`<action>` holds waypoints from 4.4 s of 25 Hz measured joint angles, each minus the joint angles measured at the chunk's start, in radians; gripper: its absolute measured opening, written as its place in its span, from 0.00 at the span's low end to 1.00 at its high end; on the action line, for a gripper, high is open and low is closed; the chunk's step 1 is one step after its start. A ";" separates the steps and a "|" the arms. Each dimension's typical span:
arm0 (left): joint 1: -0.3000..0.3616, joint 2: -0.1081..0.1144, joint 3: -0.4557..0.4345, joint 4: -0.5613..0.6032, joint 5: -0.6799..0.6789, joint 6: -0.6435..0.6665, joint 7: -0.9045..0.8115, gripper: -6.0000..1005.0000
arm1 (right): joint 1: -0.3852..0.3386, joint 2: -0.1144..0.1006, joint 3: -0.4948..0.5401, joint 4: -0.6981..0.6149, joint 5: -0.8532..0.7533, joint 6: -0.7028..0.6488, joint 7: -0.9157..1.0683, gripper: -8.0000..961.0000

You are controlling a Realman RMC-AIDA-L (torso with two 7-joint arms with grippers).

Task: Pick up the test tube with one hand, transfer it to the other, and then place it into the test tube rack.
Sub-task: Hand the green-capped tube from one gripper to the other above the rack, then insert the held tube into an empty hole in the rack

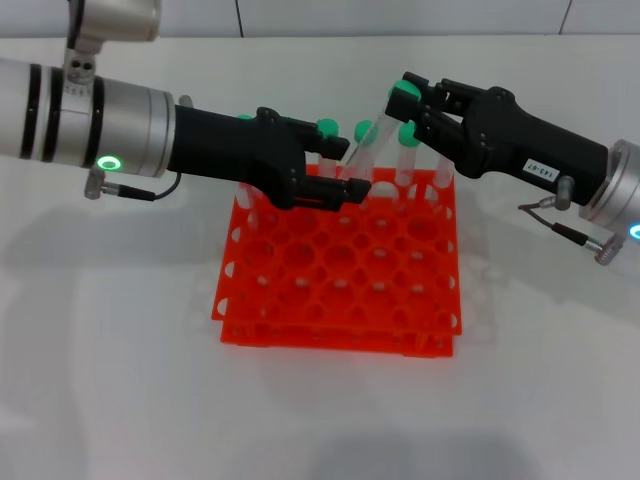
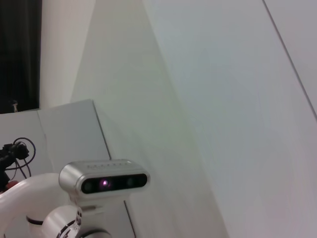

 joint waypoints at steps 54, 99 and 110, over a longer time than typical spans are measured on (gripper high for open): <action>0.656 -0.003 -0.126 0.095 -0.474 0.065 0.433 0.85 | 0.034 -0.017 -0.232 -0.384 -0.083 0.193 0.232 0.27; 0.498 0.045 -0.272 0.071 -0.173 0.085 0.230 0.85 | 0.147 0.000 -0.584 -0.388 0.112 0.475 0.229 0.28; 0.487 0.041 -0.271 0.073 -0.149 0.085 0.230 0.85 | 0.146 0.000 -0.667 -0.390 0.165 0.529 0.234 0.28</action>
